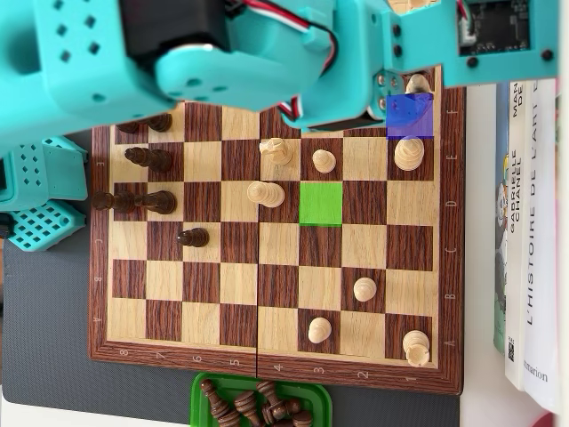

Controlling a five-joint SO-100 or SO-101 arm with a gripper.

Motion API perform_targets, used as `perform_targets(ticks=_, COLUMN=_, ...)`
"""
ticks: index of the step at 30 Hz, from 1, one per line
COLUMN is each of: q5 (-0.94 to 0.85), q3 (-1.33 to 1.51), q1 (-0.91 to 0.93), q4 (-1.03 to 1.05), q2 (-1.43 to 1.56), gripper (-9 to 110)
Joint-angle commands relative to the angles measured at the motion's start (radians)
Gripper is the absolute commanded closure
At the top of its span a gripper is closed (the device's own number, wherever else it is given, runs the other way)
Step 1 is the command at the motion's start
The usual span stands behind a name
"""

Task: Play chess

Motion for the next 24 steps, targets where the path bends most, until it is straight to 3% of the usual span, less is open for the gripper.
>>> perform_targets(ticks=1, q5=0.005, q3=0.008, q1=-0.003, q4=0.0, q2=0.083, gripper=96)
perform_targets(ticks=24, q5=0.005, q3=0.299, q1=0.015, q4=0.002, q2=0.391, gripper=96)
